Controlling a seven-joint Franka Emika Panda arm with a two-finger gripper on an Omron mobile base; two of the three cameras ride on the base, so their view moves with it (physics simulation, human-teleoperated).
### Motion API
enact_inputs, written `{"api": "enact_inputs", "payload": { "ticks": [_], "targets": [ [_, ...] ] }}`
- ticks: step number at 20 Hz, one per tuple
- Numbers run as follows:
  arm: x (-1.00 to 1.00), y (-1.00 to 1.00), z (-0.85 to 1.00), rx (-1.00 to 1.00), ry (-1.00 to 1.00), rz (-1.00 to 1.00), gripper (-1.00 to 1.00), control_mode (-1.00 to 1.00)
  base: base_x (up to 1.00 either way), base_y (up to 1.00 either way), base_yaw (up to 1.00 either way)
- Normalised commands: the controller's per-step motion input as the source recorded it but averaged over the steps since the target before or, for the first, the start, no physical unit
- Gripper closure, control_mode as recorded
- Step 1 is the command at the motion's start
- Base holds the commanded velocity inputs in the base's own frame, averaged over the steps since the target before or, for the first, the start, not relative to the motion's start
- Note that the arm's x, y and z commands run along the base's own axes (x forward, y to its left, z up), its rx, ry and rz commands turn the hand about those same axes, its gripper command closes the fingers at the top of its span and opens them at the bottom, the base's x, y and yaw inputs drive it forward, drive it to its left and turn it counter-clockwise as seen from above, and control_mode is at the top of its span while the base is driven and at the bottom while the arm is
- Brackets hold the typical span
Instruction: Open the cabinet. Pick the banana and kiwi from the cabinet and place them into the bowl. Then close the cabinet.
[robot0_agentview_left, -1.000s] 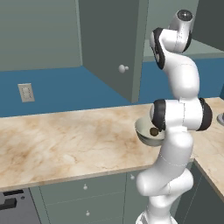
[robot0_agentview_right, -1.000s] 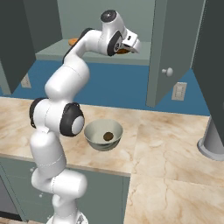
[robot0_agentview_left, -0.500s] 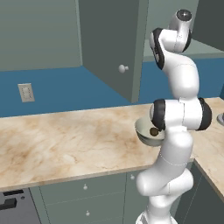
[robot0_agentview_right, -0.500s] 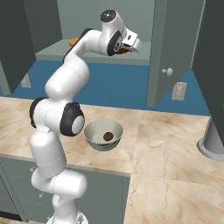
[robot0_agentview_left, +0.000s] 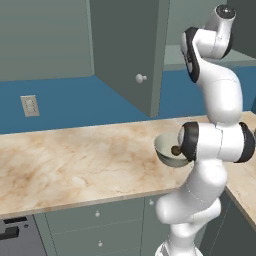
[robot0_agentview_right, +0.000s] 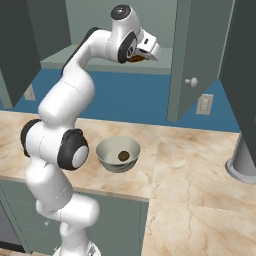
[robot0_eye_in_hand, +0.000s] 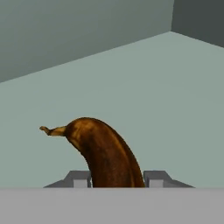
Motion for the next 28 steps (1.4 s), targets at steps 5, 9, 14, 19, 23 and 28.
{"api": "enact_inputs", "payload": {
  "ticks": [5,9,14,19,23,28],
  "targets": [
    [-1.0,0.13,0.09,0.0,-0.17,0.0,1.0,-1.0,0.0,0.0,0.0],
    [-1.0,0.24,0.33,0.0,-0.08,0.0,1.0,-1.0,0.0,0.0,0.0],
    [-1.0,0.4,0.01,0.0,0.0,0.0,1.0,-1.0,0.0,0.0,0.0],
    [-1.0,0.32,0.03,0.0,0.03,0.0,1.0,-1.0,0.0,0.0,0.0],
    [-0.63,0.26,0.0,-0.04,0.01,0.06,1.0,-1.0,0.0,0.0,0.0],
    [-0.14,0.03,-0.38,0.01,0.06,0.01,1.0,-1.0,0.0,0.0,0.0]
  ]
}}
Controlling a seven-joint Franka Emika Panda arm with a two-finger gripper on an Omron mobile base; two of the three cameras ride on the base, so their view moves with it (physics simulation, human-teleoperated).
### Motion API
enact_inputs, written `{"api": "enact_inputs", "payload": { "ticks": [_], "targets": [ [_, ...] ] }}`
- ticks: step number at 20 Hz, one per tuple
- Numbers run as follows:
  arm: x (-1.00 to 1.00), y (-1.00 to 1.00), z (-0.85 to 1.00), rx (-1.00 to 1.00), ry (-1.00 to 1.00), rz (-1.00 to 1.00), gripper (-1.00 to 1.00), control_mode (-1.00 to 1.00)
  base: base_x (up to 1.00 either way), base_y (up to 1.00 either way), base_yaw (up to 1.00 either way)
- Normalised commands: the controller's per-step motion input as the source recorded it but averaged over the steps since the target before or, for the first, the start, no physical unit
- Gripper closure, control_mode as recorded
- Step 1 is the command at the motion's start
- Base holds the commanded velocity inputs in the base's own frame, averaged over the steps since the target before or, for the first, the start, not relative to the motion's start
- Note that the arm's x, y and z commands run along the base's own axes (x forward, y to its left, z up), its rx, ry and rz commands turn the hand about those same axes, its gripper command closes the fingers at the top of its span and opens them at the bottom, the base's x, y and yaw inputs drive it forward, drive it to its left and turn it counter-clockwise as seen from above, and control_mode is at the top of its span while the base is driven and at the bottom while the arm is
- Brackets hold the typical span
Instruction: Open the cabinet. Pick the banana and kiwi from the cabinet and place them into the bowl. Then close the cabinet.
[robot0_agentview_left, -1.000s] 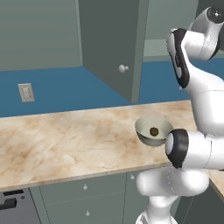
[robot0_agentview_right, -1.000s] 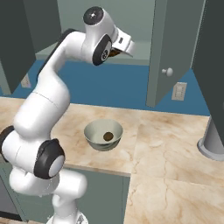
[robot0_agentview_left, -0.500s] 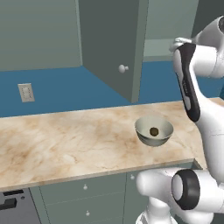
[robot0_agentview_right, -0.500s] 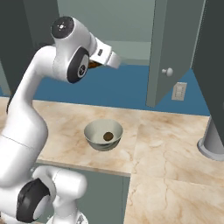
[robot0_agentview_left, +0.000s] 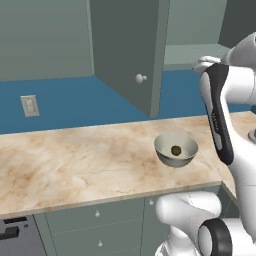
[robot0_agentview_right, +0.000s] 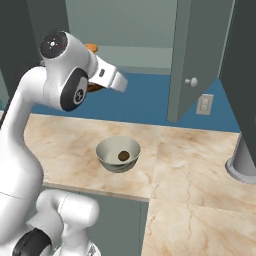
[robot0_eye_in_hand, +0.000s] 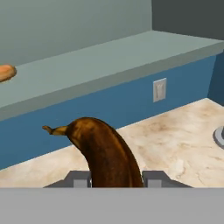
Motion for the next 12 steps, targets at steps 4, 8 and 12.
{"api": "enact_inputs", "payload": {
  "ticks": [4,8,12],
  "targets": [
    [-0.21,0.11,-0.84,0.0,0.15,0.02,1.0,-1.0,0.0,0.0,0.0],
    [-0.07,0.08,-0.81,0.02,0.11,0.0,1.0,-1.0,0.0,0.0,0.0],
    [0.0,0.08,-0.84,0.03,0.09,0.0,1.0,-1.0,0.0,0.0,0.0]
  ]
}}
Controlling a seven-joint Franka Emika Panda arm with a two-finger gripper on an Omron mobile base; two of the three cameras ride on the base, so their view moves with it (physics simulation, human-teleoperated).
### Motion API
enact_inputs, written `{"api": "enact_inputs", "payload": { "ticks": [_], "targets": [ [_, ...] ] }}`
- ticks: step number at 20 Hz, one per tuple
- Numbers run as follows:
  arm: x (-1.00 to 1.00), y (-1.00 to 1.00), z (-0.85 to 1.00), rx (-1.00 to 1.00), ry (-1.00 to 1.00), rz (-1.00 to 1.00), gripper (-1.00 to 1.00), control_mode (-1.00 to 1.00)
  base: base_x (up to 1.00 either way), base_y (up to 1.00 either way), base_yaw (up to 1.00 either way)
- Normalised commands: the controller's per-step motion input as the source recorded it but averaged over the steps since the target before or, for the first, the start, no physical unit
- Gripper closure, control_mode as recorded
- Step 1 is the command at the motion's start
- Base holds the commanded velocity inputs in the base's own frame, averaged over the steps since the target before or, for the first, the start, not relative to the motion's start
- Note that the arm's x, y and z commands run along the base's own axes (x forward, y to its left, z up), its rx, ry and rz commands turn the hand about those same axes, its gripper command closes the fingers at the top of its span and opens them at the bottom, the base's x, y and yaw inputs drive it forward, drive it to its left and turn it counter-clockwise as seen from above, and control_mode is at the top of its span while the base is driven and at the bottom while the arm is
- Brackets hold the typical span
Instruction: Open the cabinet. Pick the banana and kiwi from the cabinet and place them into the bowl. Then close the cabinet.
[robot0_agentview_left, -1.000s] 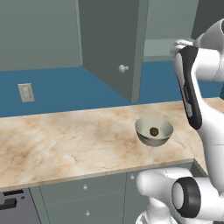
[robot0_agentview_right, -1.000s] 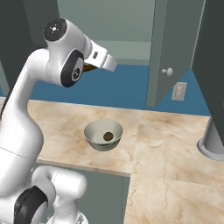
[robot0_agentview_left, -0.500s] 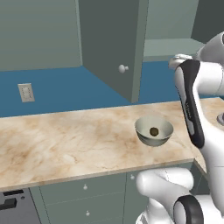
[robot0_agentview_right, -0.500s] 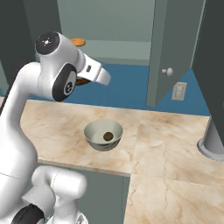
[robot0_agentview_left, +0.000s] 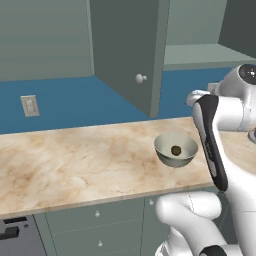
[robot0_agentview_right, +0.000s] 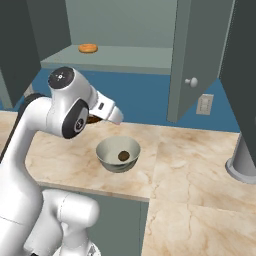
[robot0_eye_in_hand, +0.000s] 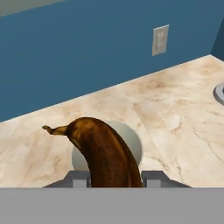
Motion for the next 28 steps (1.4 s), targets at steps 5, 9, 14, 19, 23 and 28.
{"api": "enact_inputs", "payload": {
  "ticks": [5,9,14,19,23,28],
  "targets": [
    [0.03,0.05,-0.89,0.03,0.1,0.0,1.0,-1.0,0.0,0.0,0.0],
    [0.23,0.01,-0.73,0.01,0.06,0.01,1.0,-1.0,0.0,0.0,0.0],
    [0.43,0.0,-0.37,0.0,0.01,0.0,1.0,-1.0,0.0,0.0,0.0],
    [0.6,0.0,-0.25,0.0,0.01,0.0,1.0,-1.0,0.0,0.0,0.0],
    [0.49,0.0,-0.33,0.0,0.03,0.0,1.0,-1.0,0.0,0.0,0.0],
    [0.33,0.0,-0.53,0.0,0.07,0.0,1.0,-1.0,0.0,0.0,0.0]
  ]
}}
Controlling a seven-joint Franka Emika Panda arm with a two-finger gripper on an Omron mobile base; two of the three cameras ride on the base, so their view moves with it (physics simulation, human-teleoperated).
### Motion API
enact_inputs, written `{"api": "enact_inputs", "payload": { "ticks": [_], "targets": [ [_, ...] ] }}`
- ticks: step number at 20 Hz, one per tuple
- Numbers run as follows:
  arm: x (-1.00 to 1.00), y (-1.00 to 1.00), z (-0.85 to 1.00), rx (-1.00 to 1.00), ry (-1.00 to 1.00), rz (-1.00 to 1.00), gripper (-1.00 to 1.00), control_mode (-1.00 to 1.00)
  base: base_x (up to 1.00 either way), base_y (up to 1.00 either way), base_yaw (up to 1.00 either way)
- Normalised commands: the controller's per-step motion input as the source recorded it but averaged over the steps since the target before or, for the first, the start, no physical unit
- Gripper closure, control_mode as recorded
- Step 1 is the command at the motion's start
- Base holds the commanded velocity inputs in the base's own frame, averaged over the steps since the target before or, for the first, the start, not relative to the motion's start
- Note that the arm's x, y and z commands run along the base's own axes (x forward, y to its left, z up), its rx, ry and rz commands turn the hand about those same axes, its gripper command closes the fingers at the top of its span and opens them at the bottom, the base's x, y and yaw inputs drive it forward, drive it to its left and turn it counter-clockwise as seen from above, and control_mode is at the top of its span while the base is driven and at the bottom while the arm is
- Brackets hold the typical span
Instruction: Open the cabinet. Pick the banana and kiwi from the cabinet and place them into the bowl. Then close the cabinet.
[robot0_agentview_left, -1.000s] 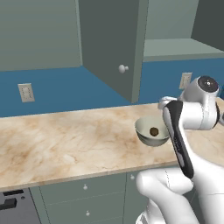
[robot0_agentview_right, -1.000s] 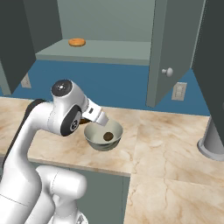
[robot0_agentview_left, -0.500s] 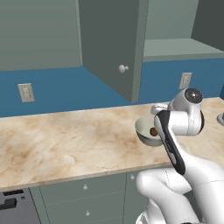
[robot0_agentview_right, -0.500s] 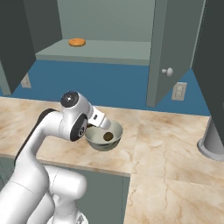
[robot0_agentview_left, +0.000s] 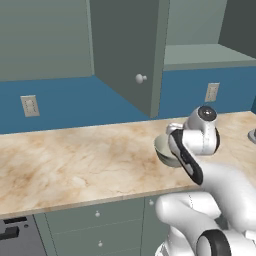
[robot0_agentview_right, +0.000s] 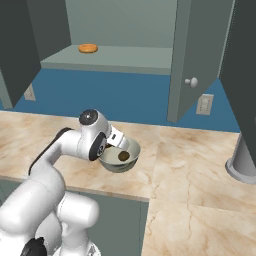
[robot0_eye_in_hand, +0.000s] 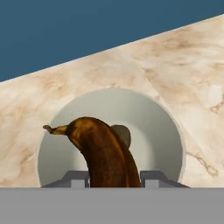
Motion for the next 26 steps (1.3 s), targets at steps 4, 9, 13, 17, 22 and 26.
{"api": "enact_inputs", "payload": {
  "ticks": [4,9,13,17,22,26],
  "targets": [
    [0.44,0.0,-0.47,0.0,0.02,0.0,1.0,-1.0,0.0,0.0,0.0],
    [0.48,0.0,-0.28,0.0,0.0,0.0,1.0,-1.0,0.0,0.0,0.0],
    [0.16,-0.03,-0.17,0.0,0.0,0.0,-1.0,-1.0,0.0,0.0,0.0],
    [0.02,0.0,-0.09,0.0,0.0,0.0,-1.0,-1.0,0.0,0.0,0.0],
    [-0.14,0.0,0.07,0.0,-0.08,0.0,-1.0,-1.0,0.0,0.0,0.0],
    [-0.28,0.0,0.65,0.0,-0.25,0.0,-1.0,-1.0,0.0,0.0,0.0]
  ]
}}
